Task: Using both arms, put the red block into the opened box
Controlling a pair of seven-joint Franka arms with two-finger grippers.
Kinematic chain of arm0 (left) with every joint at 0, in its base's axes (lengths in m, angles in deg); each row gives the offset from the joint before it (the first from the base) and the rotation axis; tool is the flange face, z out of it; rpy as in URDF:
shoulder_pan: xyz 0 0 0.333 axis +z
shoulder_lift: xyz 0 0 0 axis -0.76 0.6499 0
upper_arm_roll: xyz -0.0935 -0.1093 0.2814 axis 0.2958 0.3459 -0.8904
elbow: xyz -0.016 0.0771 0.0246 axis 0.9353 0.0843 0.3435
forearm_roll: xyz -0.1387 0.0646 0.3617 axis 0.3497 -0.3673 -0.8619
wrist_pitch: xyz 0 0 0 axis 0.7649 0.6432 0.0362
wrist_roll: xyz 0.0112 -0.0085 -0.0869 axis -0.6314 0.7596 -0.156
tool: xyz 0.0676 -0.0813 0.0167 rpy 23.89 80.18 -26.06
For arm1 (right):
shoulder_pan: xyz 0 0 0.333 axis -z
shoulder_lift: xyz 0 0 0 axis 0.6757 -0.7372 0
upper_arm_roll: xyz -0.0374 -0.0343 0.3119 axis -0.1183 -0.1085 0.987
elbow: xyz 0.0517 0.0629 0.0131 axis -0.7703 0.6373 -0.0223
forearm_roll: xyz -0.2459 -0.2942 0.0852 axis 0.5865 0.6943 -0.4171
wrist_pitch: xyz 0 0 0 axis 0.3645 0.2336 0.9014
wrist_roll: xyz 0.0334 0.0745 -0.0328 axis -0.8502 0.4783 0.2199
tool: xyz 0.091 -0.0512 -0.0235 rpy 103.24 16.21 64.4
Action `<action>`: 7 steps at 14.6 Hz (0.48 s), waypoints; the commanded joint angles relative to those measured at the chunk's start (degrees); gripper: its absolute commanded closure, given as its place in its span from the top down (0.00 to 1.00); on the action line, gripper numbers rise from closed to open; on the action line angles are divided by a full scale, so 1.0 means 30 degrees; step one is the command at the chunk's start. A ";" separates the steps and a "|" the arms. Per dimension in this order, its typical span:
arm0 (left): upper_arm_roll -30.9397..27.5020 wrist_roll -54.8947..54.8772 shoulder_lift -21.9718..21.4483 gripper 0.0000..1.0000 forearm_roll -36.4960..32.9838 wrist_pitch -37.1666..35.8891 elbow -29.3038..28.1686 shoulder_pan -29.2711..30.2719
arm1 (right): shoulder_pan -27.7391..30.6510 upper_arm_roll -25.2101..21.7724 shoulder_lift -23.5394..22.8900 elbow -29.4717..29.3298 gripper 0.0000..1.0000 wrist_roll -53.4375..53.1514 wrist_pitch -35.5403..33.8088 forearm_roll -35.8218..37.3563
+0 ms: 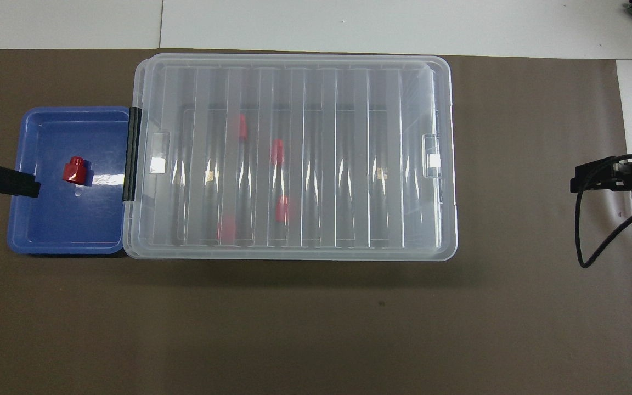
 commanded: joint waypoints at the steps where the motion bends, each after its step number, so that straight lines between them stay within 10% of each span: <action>1: -0.0103 0.0668 0.0085 1.00 0.0416 0.0002 0.0193 -0.0030 | 0.0105 0.0154 0.0066 0.0066 1.00 0.0301 0.0242 0.0212; 7: -0.0103 0.1079 0.0085 1.00 0.0416 -0.0028 0.0192 -0.0031 | -0.0389 0.0359 0.0067 0.0941 1.00 0.0127 0.2343 -0.0081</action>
